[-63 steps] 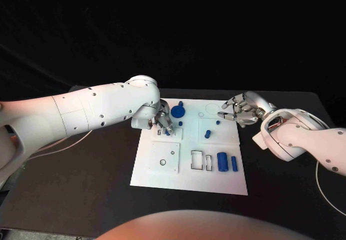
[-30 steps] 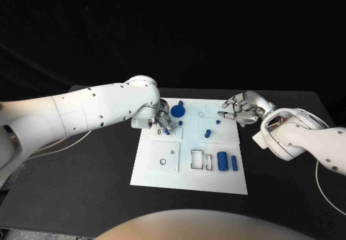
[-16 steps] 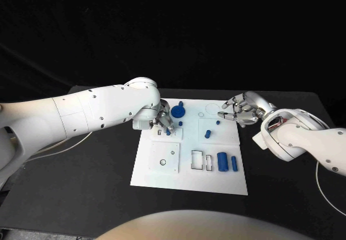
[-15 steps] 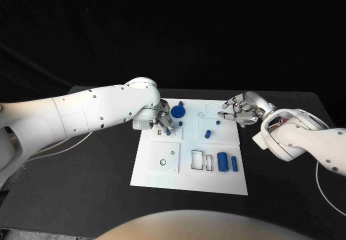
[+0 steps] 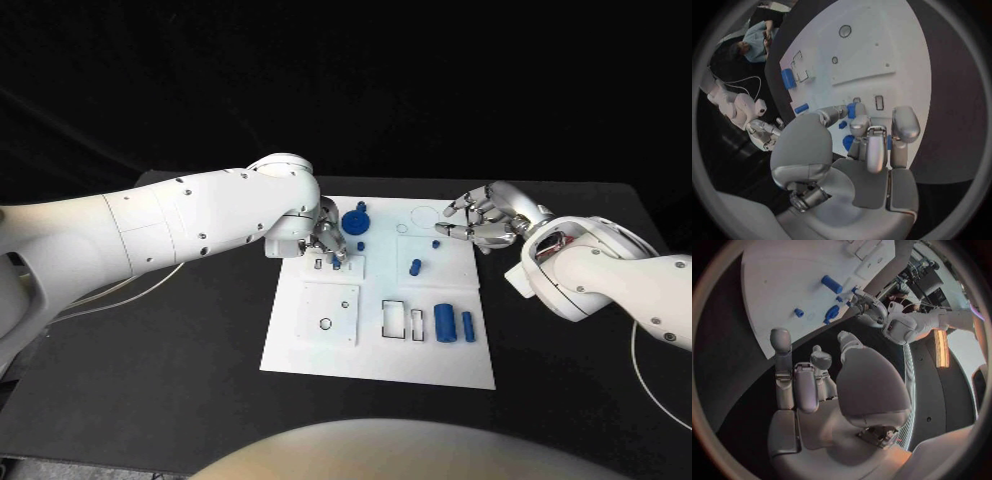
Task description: Assemble the parts on the task board
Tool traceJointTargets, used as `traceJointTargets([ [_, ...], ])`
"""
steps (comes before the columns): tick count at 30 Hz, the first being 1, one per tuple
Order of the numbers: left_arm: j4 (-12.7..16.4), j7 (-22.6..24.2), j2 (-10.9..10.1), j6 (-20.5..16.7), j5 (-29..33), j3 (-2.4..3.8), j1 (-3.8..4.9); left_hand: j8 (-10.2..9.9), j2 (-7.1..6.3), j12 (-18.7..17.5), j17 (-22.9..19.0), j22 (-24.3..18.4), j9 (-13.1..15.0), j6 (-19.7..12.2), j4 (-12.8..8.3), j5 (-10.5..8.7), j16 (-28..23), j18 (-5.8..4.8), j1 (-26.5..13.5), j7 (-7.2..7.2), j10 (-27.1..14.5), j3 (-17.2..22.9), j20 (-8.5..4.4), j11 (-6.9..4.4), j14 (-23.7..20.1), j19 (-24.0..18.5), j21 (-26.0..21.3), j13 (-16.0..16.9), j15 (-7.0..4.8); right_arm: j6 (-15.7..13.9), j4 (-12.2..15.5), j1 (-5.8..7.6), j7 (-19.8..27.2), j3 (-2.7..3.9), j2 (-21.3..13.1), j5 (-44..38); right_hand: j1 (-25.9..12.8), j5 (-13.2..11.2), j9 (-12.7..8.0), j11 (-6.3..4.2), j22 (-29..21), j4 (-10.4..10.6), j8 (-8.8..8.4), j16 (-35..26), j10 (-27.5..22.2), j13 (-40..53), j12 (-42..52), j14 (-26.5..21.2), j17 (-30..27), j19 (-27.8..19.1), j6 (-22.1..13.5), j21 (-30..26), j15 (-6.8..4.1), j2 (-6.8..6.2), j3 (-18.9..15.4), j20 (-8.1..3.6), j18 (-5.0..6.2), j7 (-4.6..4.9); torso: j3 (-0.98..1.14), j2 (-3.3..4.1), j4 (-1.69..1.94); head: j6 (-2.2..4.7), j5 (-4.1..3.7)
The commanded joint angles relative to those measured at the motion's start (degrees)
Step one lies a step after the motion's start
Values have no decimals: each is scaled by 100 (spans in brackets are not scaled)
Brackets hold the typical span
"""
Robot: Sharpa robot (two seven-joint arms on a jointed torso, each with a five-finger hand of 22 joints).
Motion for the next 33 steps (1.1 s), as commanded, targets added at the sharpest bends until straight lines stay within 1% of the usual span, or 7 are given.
traceJointTargets([
  [1,12,-30,-4,203,-52,-8,-23,16,54,12,1508,571,6,21,-1487,31,21,-10,-7,-21,23,1453,-8,8,585,47,15,-10,6,33,10,1,14,0,-2,-65,63,24,9,-11,-5,-9,37,-21,-34,-4,-15,141,6,8,-40,-11,-14,-5,28,-8,43,-12,-1,-3,0,-10,-1],
  [13,84,-40,-41,361,-39,-9,-37,19,55,15,1508,572,4,20,-1498,48,21,-9,-15,-23,26,1460,-10,6,585,46,11,-7,4,33,9,1,11,0,-4,-68,63,24,9,-11,-5,-9,37,-21,-34,-4,-15,141,6,8,-40,-11,-14,-5,28,-8,43,-12,4,-3,-6,-10,1],
  [24,110,-34,-46,262,-25,-8,-44,29,56,32,1508,581,2,28,-1523,85,21,-10,-33,-27,43,1476,-15,2,585,54,23,18,0,31,4,1,13,0,4,-72,63,24,9,-11,-5,-9,37,-21,-34,-4,-15,141,6,8,-40,-11,-14,-5,28,-8,43,-12,2,-2,-4,4,5],
  [33,61,-26,-52,200,9,-2,-45,38,54,45,1508,589,0,37,-1543,103,21,-12,-47,-31,58,1490,-18,-2,585,62,35,37,-4,32,-2,1,15,0,11,-72,63,24,9,-11,-5,-9,37,-21,-34,-4,-15,141,6,8,-40,-11,-14,-5,28,-8,43,-12,1,-2,1,9,8],
])
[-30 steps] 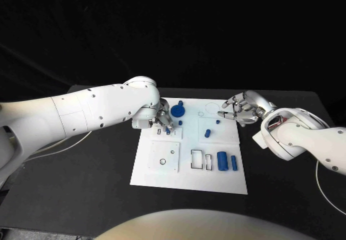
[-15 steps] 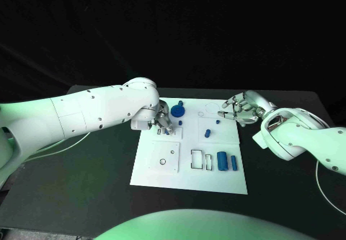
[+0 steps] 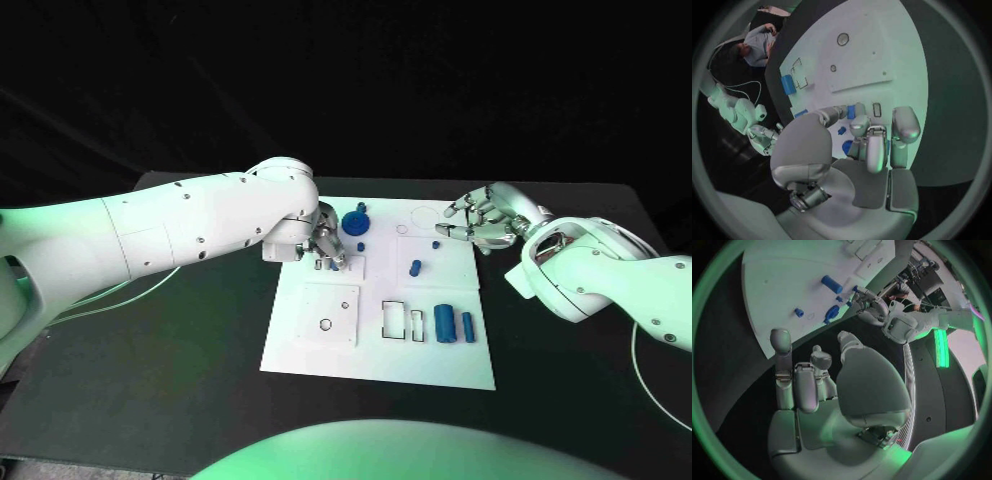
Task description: Assemble the parts on the task board
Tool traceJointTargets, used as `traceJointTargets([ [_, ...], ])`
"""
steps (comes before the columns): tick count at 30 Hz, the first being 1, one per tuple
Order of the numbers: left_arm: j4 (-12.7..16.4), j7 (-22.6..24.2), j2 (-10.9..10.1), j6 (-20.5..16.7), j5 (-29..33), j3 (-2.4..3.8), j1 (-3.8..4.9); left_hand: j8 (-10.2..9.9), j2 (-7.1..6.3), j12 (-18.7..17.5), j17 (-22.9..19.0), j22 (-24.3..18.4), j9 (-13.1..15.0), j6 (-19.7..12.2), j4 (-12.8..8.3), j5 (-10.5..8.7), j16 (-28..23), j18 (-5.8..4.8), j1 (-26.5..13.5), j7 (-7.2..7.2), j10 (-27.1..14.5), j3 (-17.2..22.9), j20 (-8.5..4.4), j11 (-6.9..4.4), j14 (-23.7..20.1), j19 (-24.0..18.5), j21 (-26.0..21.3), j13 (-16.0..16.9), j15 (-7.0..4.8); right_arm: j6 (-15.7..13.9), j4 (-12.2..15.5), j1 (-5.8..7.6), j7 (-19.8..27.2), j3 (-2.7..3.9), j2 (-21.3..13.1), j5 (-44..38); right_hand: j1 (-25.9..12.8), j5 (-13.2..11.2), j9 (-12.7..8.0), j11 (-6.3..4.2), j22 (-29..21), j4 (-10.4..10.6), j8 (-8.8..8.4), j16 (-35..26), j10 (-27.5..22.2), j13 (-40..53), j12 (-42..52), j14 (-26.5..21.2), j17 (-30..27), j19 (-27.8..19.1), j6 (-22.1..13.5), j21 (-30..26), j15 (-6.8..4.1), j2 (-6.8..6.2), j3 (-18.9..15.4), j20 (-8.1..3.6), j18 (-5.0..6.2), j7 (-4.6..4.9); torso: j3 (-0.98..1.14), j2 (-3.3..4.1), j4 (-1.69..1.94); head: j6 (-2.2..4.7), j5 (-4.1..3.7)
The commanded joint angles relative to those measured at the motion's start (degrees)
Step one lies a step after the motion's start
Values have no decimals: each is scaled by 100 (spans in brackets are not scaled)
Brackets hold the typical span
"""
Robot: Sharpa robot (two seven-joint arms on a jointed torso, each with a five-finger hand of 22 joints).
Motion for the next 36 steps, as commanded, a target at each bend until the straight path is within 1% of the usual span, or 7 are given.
traceJointTargets([
  [1,-17,-3,2,15,52,4,-9,40,50,26,1509,594,-4,25,-1557,51,21,-13,-12,-34,69,1501,0,-5,585,43,38,21,-6,32,2,1,18,0,8,-67,63,25,5,-11,-6,-9,37,-21,-34,-4,-15,141,6,8,-40,-11,-14,-5,28,-8,43,-12,0,5,2,-2,4],
  [5,-43,-4,2,67,157,12,-6,48,45,38,1509,600,-10,39,-1585,88,21,-12,-36,-40,84,1521,-5,-11,585,45,39,36,-12,34,-1,1,19,0,14,-67,70,25,9,-12,-7,-8,40,-25,-30,-8,-13,142,8,15,-39,-22,-15,-15,36,-9,43,-13,0,4,-3,0,6],
  [8,-64,-5,3,99,244,18,-4,58,37,70,1509,608,-21,61,-1624,171,21,-11,-80,-46,120,1545,-12,-16,585,43,35,91,-17,34,-3,1,19,0,15,-67,70,25,9,-12,-7,-8,40,-25,-30,-8,-13,142,8,15,-39,-22,-15,-15,36,-9,43,-13,3,5,-5,0,7],
  [16,-129,-6,-3,178,481,45,8,68,32,121,1509,630,-41,101,-1689,296,21,-13,-144,-58,173,1573,-22,-28,585,49,50,172,-28,37,-9,0,19,0,19,-67,75,25,9,-13,-5,-10,40,-25,-30,-10,-13,143,10,18,-40,-19,-15,-17,38,-9,42,-13,7,0,2,-10,-4],
  [22,-189,-11,4,288,693,83,35,70,30,137,1509,634,-48,115,-1711,342,21,-11,-166,-62,191,1578,-25,-32,585,45,45,197,-32,39,-15,0,20,0,25,-67,75,25,9,-13,-5,-10,40,-25,-30,-10,-13,143,10,18,-40,-19,-15,-17,38,-9,42,-13,5,1,0,-6,1],
  [31,-305,-19,63,460,886,95,67,71,32,159,1509,641,-60,136,-1739,419,21,-10,-203,-67,216,1578,-30,-37,585,40,41,235,-37,43,-19,0,16,0,29,-67,80,26,9,-13,-5,-11,40,-27,-28,-6,-10,142,7,19,-42,-21,-16,-18,41,-10,42,-13,4,7,-1,5,-5],
  [36,-365,-25,99,574,949,99,84,72,35,172,1509,643,-65,146,-1754,458,21,-7,-221,-70,230,1579,-32,-40,585,35,33,257,-39,46,-22,0,15,0,33,-71,80,26,9,-13,-5,-11,40,-27,-28,-6,-10,142,7,19,-42,-21,-16,-18,41,-10,42,-13,5,8,-3,-4,-4],
])
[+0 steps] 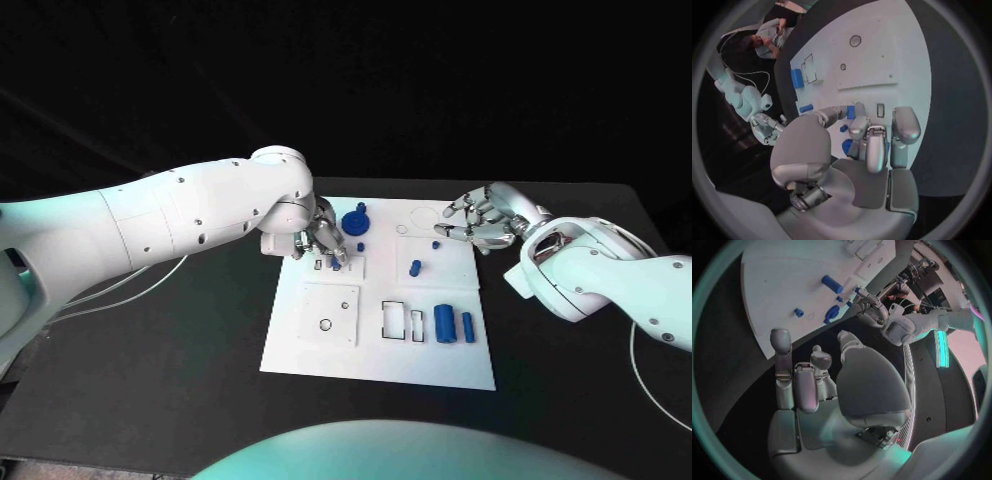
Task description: Assemble the parts on the task board
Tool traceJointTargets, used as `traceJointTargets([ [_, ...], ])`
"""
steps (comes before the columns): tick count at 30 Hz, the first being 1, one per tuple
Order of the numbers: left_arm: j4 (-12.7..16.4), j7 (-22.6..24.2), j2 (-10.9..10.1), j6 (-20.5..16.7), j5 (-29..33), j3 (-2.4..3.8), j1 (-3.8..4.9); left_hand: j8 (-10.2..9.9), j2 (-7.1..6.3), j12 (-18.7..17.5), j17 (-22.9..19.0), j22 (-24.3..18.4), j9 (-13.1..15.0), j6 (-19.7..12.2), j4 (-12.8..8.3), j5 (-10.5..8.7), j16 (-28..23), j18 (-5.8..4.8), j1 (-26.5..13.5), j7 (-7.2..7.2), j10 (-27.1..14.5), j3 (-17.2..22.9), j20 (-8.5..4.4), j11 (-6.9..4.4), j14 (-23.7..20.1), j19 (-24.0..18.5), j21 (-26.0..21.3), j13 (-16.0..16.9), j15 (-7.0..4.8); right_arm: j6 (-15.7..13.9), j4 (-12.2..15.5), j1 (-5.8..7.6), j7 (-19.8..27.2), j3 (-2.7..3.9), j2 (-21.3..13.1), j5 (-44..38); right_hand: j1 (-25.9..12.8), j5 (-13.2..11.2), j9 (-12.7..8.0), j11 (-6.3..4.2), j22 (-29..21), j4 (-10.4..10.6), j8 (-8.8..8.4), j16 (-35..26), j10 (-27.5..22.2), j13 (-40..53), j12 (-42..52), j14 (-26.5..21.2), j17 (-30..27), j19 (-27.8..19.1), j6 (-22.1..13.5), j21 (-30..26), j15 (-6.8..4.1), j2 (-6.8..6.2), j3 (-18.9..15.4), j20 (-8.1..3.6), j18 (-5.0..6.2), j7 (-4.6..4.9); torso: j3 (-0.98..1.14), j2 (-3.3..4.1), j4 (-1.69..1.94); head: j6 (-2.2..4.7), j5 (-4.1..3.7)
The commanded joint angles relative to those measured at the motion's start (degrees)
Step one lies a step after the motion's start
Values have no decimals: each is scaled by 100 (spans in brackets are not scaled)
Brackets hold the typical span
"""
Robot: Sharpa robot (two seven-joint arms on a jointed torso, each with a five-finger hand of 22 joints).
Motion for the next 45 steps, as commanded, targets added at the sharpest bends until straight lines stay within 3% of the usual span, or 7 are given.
traceJointTargets([
  [1,-37,-28,35,296,212,6,19,23,16,42,1509,644,-5,83,-1685,40,21,-7,-31,-49,38,1649,-12,14,585,13,10,11,-39,45,0,0,14,0,8,-69,57,26,5,-13,-5,5,17,-27,-28,-2,-10,142,3,19,-42,-21,-15,5,25,-10,42,-14,1,3,-2,-12,-1],
  [24,-432,-42,246,591,-39,-51,47,19,22,38,1509,647,-10,84,-1689,65,21,-7,-43,-49,33,1642,-12,14,585,11,8,0,-40,43,5,0,7,0,15,-88,66,27,5,-13,-9,3,16,-28,-32,-9,-14,143,4,18,-45,-30,-16,2,29,-10,43,-13,-5,4,0,-29,7],
  [45,-444,-41,301,579,-32,-59,45,16,27,34,1509,647,-13,83,-1688,74,21,-6,-52,-48,28,1632,-12,15,585,6,3,-10,-39,39,13,1,5,0,13,-93,82,27,6,-13,-10,1,15,-31,-38,-20,-21,142,2,20,-49,-36,-16,-4,36,-10,43,-13,-3,-2,5,-41,-4],
])
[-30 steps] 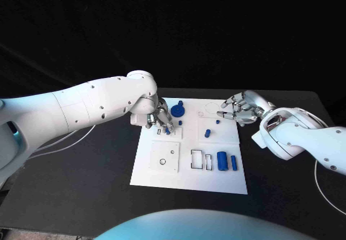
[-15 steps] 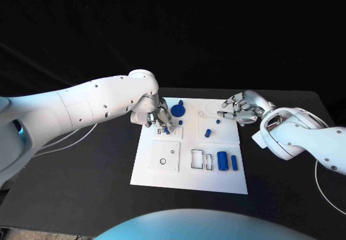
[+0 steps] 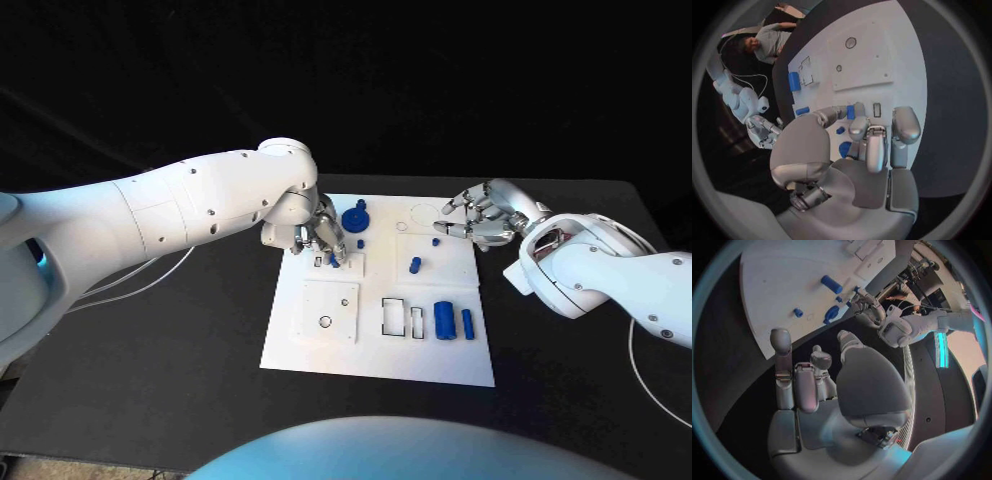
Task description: Assemble the parts on the task board
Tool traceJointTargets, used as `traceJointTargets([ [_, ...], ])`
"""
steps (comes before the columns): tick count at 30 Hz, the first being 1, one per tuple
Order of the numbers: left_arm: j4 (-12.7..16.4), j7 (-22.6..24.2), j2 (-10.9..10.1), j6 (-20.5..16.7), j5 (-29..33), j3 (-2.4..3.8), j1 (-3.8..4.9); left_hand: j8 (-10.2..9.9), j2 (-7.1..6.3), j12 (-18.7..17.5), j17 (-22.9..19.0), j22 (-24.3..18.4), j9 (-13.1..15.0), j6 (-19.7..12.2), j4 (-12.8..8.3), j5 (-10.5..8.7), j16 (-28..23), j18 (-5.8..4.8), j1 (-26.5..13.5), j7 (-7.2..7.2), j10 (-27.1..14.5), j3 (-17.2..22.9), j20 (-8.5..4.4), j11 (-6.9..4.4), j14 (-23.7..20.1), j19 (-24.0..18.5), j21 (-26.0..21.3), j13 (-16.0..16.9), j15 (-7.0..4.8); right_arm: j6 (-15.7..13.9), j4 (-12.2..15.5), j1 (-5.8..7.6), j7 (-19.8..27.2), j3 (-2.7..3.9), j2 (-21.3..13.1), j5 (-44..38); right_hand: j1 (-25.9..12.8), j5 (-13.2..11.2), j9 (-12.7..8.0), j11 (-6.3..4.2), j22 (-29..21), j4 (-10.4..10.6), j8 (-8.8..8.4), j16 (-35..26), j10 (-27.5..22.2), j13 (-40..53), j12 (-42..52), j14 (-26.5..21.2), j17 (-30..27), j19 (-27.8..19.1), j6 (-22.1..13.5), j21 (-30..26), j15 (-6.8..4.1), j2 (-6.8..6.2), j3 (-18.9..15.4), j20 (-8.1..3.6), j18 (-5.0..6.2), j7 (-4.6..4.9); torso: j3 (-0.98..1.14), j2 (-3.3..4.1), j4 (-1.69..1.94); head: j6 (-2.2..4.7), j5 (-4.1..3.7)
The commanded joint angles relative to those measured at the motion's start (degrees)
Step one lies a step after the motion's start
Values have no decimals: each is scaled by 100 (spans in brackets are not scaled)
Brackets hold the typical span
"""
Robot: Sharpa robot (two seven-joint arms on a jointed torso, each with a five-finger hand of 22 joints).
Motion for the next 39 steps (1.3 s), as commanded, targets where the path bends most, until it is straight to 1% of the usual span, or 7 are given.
traceJointTargets([
  [1,19,-41,19,113,-11,1,5,22,78,13,1509,647,0,39,-1549,31,21,-6,-2,-30,30,1508,-12,13,585,6,3,-8,-39,38,8,1,9,0,5,-70,59,27,8,-13,-5,1,15,-31,-38,-5,-21,142,5,20,-29,-36,-16,18,37,-10,43,8,1,-2,0,5,2],
  [7,11,-43,18,139,-16,0,5,21,80,16,1509,647,-1,38,-1549,34,21,-6,-4,-30,32,1505,-12,14,585,4,0,-2,-38,38,10,1,7,0,1,-71,59,27,8,-13,-5,1,15,-31,-38,-5,-21,142,5,20,-29,-36,-16,18,37,-10,43,8,-1,2,-1,5,2],
  [12,13,-43,29,146,-18,-1,4,20,82,15,1509,646,-3,38,-1550,39,21,-5,-5,-30,30,1502,-12,14,585,1,-6,-6,-38,38,9,1,6,0,1,-72,59,27,8,-13,-5,1,15,-31,-38,-5,-21,142,5,20,-29,-36,-16,18,37,-10,43,8,-4,2,1,-8,-1],
  [19,7,-39,44,123,-61,-2,1,19,84,5,1509,645,-4,37,-1551,42,21,-4,-6,-30,19,1499,-12,14,585,-2,-9,-28,-38,37,12,1,10,0,4,-76,59,27,8,-13,-5,1,15,-31,-38,-5,-21,142,5,20,-29,-36,-16,18,37,-10,43,8,-3,4,-4,-10,-7],
  [27,-11,-25,65,107,-134,-3,-2,18,87,3,1509,643,-5,36,-1551,44,21,-2,-8,-30,17,1495,-12,14,585,-7,-18,-32,-37,38,16,1,10,0,2,-77,59,27,8,-13,-5,1,15,-31,-38,-5,-21,142,5,20,-29,-36,-16,18,37,-10,43,8,-3,7,1,-27,-17],
  [34,-45,-28,102,147,-179,-7,-11,17,91,0,1509,644,-6,34,-1550,44,21,-3,-9,-29,13,1493,-11,15,585,-6,-16,-39,-37,41,16,1,9,0,1,-78,59,27,8,-13,-5,1,15,-31,-38,-5,-21,142,5,20,-29,-36,-16,18,37,-10,43,8,0,5,-8,-37,-22],
  [39,-68,-39,100,201,-191,-10,-15,17,91,0,1509,644,-6,34,-1550,44,21,-3,-9,-29,13,1493,-11,15,585,-6,-16,-39,-37,42,16,1,8,0,-2,-78,59,27,8,-13,-5,1,15,-31,-38,-5,-21,142,5,20,-29,-36,-16,18,37,-10,43,8,0,-1,-5,-47,-28],
])
